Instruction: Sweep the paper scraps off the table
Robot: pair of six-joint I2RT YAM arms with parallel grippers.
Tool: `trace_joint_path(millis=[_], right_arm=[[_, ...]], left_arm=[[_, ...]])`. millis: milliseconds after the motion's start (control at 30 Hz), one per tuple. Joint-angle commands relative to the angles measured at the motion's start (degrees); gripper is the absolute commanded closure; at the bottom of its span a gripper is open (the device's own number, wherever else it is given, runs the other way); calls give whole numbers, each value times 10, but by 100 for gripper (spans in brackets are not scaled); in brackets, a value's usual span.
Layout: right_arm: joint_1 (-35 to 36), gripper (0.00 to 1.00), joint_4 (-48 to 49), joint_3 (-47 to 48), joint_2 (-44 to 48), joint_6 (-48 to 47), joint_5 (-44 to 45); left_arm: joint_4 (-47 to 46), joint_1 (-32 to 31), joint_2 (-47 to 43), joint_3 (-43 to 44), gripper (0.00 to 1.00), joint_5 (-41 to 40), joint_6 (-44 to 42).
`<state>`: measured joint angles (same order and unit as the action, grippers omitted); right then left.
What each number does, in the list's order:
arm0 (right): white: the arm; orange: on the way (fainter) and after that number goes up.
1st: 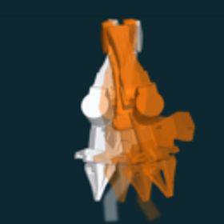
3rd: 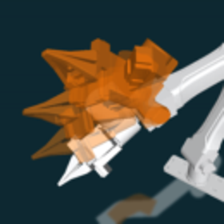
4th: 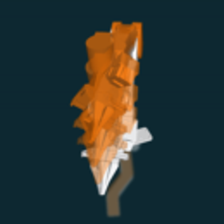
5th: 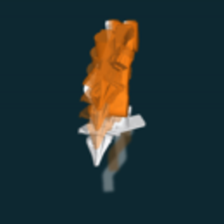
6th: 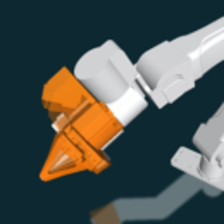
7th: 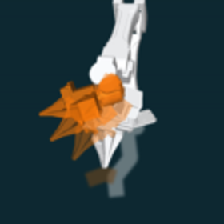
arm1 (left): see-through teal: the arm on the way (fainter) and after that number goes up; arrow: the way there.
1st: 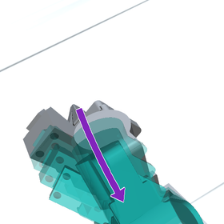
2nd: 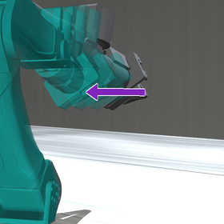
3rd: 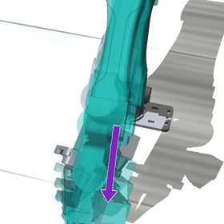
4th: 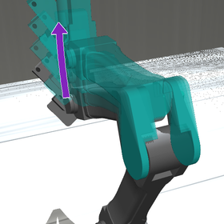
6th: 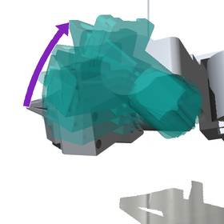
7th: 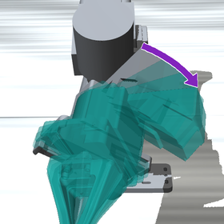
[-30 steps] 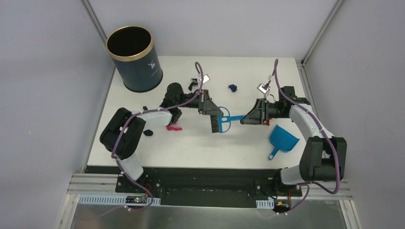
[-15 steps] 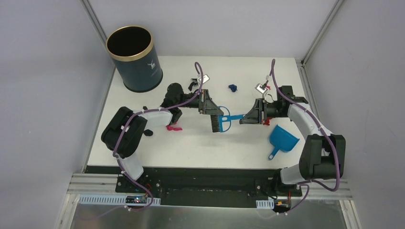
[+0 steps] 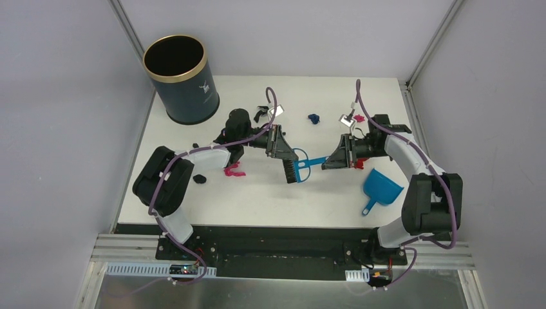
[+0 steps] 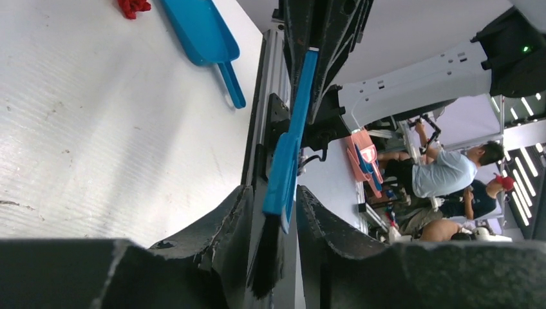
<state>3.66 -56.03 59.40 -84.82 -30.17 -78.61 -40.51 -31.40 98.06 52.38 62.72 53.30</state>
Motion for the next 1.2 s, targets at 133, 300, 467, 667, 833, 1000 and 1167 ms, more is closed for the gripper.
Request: trace_joint_path(millis=[133,300,467,667,833,1000,1167], right_arm=[[33,100,-140,67,-62,-144,21],[33,100,-146,72,-63,-153,10],[27,69,-145,72,-56,-153,8],[-5,44,-144,70,-52,-149,-32],[-15,43,-137,62,-42,-148,-54],[-21,44,-110,53,-40,-117,-82],[-23,45,-98,52,-43,-98,-84]], left_arm=[[76,5,-43,34,81,30,-96],[87,4,-41,37,97,32,-98],[77,4,-37,36,100,31,-79],[-8,5,-10,28,100,36,-2],[-51,5,7,22,100,32,35],[-94,5,29,19,100,30,78],[-93,5,33,19,100,30,77]])
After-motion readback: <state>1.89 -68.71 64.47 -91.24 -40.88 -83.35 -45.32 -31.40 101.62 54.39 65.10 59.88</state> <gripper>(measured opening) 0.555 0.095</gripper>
